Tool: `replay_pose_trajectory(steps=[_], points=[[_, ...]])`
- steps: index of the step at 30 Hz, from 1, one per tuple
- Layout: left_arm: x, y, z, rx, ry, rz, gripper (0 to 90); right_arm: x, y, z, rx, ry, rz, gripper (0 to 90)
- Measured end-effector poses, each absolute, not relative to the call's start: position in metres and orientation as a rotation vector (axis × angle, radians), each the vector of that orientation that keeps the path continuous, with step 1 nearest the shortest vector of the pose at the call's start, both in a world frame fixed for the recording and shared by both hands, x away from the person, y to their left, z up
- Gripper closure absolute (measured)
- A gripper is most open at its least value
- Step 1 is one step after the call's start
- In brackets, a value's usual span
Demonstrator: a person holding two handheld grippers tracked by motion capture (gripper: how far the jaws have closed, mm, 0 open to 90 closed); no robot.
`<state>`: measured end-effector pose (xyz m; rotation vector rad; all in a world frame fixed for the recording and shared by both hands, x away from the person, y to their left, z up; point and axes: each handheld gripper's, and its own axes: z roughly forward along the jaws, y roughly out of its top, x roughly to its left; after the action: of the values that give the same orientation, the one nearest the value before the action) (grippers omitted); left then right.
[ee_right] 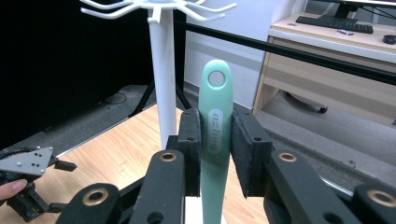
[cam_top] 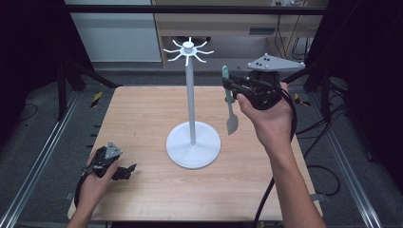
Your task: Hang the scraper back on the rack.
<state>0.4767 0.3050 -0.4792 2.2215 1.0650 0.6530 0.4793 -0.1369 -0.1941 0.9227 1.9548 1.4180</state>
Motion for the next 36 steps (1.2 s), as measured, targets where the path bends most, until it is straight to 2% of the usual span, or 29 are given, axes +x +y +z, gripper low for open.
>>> replay_pose_trajectory(steps=[36], points=[[0.476,0.306,-0.479,2.215,1.059,0.647,3.3,0.478,-0.109,-0.185,0.871,1.966,1.479,74.5]])
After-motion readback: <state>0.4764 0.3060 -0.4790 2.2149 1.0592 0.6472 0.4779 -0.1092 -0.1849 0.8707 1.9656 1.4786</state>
